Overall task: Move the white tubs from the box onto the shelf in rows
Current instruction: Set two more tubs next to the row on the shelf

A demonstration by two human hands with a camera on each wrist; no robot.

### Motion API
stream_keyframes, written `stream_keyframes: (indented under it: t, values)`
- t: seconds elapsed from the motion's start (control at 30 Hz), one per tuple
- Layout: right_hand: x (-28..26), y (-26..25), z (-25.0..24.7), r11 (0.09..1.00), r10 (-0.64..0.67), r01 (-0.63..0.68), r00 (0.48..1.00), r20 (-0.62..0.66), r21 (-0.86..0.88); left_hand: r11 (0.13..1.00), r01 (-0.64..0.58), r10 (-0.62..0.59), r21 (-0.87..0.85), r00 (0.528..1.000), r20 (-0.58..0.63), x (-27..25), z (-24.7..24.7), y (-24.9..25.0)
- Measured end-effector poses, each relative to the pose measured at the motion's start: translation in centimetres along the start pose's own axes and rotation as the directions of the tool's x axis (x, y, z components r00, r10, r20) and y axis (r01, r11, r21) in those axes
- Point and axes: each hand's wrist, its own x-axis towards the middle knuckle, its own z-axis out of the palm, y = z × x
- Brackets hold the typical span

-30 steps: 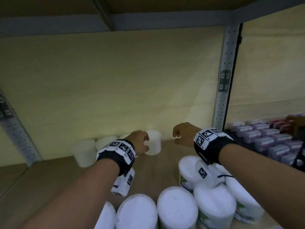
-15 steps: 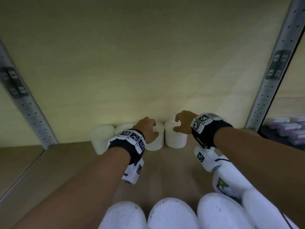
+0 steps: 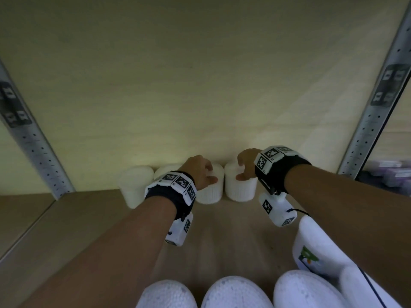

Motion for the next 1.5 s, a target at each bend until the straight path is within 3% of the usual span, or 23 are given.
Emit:
stream_keyframes:
  t: [0.07,0.27,0.43,0.57,0.67,0.77,0.9,1.5]
  values:
    - [0.4,0.0,0.3,0.999,0.004,-0.006,0.999,0.033,0.052,1.000,-0.012,0.012,-0.005,1.000,0.000,0.0,-0.1,-0.1]
    - [-0.5,-0.1,-0.3,0.999,-0.036,0.036,0.999,-0.003,-0.037,1.000,-0.021,0.021,-0.022,1.000,0.005,0.0,-0.1,-0.2]
    - [-0.1,0.2,-0.5,0.988,-0.085,0.093,0.994,0.072,-0.122,0.999,-0.026,0.026,-0.031,1.000,0.003,0.1,0.0,-0.3]
    - [-0.3,0.1,-0.7,0.989,-0.117,0.124,0.990,0.082,-0.083,0.998,-0.026,0.026,-0.049,1.000,0.000,0.0,-0.1,-0.3]
    - [0.1,0.3,-0.4,0.991,-0.132,0.132,0.991,0.009,-0.008,0.998,-0.025,0.025,-0.059,1.000,0.006,0.0,0.0,-0.3]
    - [0.6,0.2,-0.1,0.995,-0.102,0.101,0.994,-0.050,-0.021,0.998,-0.029,0.029,-0.063,1.000,0.008,0.0,0.0,-0.3]
    - [0.7,0.3,0.3,0.996,-0.051,0.052,0.999,0.014,-0.079,0.998,-0.033,0.033,-0.061,0.999,0.007,0.1,0.1,-0.4]
    - [1.2,0.0,0.3,0.991,-0.076,0.081,0.996,0.052,-0.104,0.997,-0.036,0.036,-0.070,0.999,0.007,0.1,0.3,-0.4]
